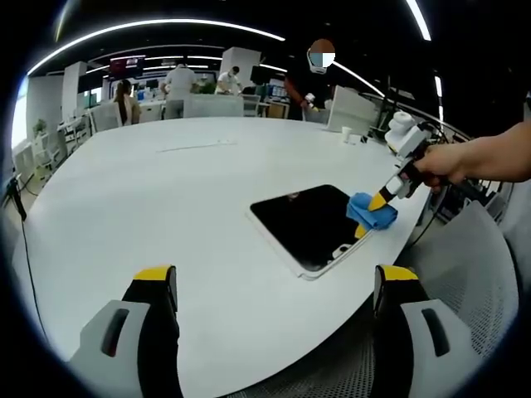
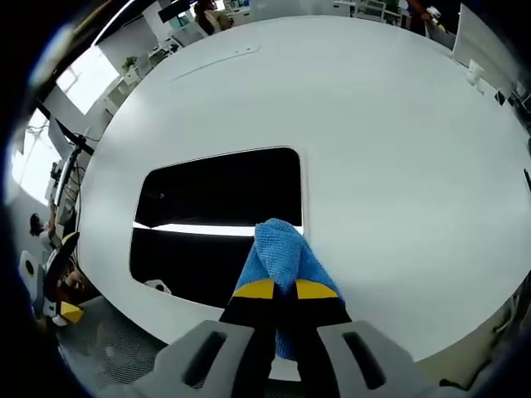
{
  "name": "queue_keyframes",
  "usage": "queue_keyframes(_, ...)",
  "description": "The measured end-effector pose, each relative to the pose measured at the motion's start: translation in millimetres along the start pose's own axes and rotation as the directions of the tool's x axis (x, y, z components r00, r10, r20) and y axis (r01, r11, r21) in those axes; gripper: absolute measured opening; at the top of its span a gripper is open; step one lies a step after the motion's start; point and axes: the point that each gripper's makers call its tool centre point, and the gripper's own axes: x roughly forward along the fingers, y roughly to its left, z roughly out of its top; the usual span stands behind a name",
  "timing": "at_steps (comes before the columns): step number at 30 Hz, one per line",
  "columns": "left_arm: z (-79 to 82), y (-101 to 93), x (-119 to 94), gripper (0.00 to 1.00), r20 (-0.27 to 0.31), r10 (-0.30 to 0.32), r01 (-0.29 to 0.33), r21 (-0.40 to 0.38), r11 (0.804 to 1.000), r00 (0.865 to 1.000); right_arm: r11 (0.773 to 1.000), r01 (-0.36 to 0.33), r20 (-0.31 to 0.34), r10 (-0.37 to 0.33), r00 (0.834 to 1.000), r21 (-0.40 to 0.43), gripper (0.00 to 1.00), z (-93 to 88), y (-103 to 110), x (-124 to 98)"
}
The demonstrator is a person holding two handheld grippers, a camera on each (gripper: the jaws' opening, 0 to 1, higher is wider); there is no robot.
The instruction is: Wipe the mirror surface with the cleaning cloth until all visible marks leave the cleaned area.
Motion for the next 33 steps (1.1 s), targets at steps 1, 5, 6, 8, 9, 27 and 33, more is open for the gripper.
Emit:
queue_keyframes(1, 0.0, 0.0, 0.0, 0.97, 0.0, 0.0, 0.0, 0.0, 1.0, 1.0, 1.0, 0.001, -0.001, -0.001, 1.0, -0.001, 0.01, -0.1, 0.8, 0.3)
queue_keyframes(5, 0.8, -1.2, -0.1, 0.97, 0.001, 0.0, 0.0, -0.001, 1.0, 1.0, 1.0, -0.008, -0.001, 0.008, 1.0, -0.007, 0.01, 0.4, 7.7, 1.9)
queue_keyframes(6, 0.8, -1.9, 0.2, 0.97, 0.001, -0.002, 0.002, 0.001, 1.0, 1.0, 1.0, -0.011, -0.002, 0.01, 1.0, -0.009, 0.01, 0.6, 9.4, 3.1)
queue_keyframes(8, 0.1, -1.0, 0.2, 0.97, -0.002, 0.001, -0.001, 0.005, 1.0, 1.0, 1.0, -0.011, 0.0, 0.011, 1.0, -0.011, 0.01, 1.2, 13.2, 5.4)
queue_keyframes(9, 0.2, -0.8, 0.3, 0.97, 0.0, 0.0, 0.0, 0.002, 1.0, 1.0, 1.0, -0.011, 0.0, 0.011, 1.0, -0.013, 0.01, 1.4, 16.7, 5.7)
queue_keyframes(27, 1.0, -5.2, 1.2, 0.97, -0.003, -0.006, 0.006, 0.018, 1.0, 1.0, 0.996, -0.057, -0.006, 0.057, 0.998, -0.07, 0.01, -1.9, 79.9, 11.0)
queue_keyframes(33, 1.8, -8.0, 0.8, 0.97, -0.005, -0.019, 0.019, 0.031, 0.999, 1.0, 0.993, -0.073, -0.011, 0.072, 0.997, -0.093, 0.01, -1.3, 98.4, 13.6)
